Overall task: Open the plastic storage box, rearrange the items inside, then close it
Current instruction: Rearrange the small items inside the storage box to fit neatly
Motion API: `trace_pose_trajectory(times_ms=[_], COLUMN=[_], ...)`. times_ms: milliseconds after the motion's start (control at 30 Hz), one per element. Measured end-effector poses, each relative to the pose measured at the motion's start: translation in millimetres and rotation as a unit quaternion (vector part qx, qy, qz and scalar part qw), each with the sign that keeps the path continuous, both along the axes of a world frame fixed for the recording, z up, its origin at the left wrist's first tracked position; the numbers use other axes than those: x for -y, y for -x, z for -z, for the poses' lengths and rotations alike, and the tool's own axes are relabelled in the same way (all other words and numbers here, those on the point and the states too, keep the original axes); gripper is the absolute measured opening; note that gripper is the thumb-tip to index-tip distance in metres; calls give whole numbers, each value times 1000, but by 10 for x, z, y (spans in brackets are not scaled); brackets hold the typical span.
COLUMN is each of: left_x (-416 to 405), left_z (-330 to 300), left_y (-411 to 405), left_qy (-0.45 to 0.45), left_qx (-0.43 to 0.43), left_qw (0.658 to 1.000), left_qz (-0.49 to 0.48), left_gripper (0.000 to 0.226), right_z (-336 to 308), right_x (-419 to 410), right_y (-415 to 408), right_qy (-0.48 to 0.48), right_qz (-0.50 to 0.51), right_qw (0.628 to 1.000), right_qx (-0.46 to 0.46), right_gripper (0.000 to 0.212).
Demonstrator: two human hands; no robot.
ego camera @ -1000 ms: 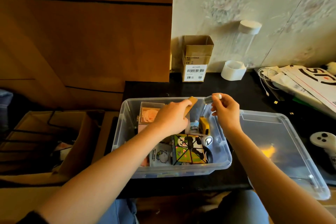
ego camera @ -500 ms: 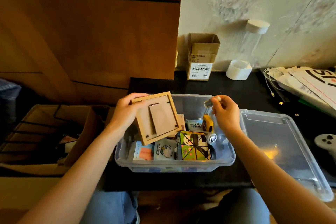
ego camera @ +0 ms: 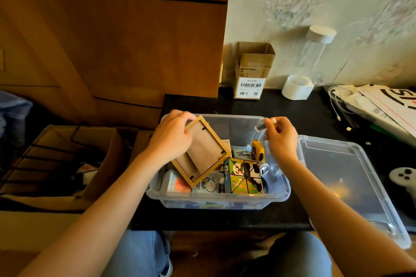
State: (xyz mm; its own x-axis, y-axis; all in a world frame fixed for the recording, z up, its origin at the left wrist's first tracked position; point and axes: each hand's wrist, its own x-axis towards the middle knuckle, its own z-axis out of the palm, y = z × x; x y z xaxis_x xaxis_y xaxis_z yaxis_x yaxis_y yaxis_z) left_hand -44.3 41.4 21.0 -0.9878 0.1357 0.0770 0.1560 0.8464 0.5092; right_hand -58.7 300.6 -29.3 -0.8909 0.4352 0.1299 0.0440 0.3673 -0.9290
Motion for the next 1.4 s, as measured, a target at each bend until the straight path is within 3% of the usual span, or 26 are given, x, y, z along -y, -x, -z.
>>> trace_pose_trajectory(times_ms=[200, 333, 433, 500, 633, 733, 833, 867, 933, 1000, 1100, 1200, 1400], left_x=[-721, -1225, -1495, -1596, -1662, -1617, -1548, -1578, -1669, -1723, -1710, -1679, -1304], left_z=[-103, 37, 236, 386, 629, 676, 703, 726, 732, 721, 727, 659, 310], left_y=[200, 457, 647, 748, 842, 879, 906, 898, 848, 787, 743, 728, 803], left_qy=[35, 77, 131, 110, 12, -105, -159, -150, -54, 39, 96, 105, 198], left_qx=[-64, 139, 226, 276, 420, 516, 588, 578, 487, 389, 362, 336, 187], left_qw=[992, 962, 934, 927, 903, 850, 793, 802, 869, 915, 918, 929, 954], left_qz=[104, 220, 245, 227, 89, 21, 11, 18, 64, 100, 133, 115, 128], left_gripper=[25, 25, 17, 23, 55, 62, 50, 42, 23, 26, 46, 33, 16], right_z=[27, 50, 61, 66, 89, 95, 98, 100, 103, 105, 105, 105, 85], right_x=[-21, -19, -25, -26, -34, -33, -34, -37, -40, -39, -38, -32, -27], right_y=[16, 33, 49, 56, 61, 64, 70, 72, 73, 75, 79, 72, 69], right_qy=[-1, -20, -26, -25, -28, -30, -29, -29, -32, -36, -46, -45, -55], right_qz=[36, 34, 39, 41, 37, 37, 37, 37, 39, 42, 41, 38, 34], right_qw=[999, 999, 999, 999, 999, 999, 999, 999, 999, 998, 998, 998, 998], right_qx=[2, 5, 7, 9, 10, 9, 11, 11, 10, 9, 10, 9, 14], right_gripper=[13, 14, 15, 15, 15, 15, 15, 15, 16, 16, 17, 17, 17])
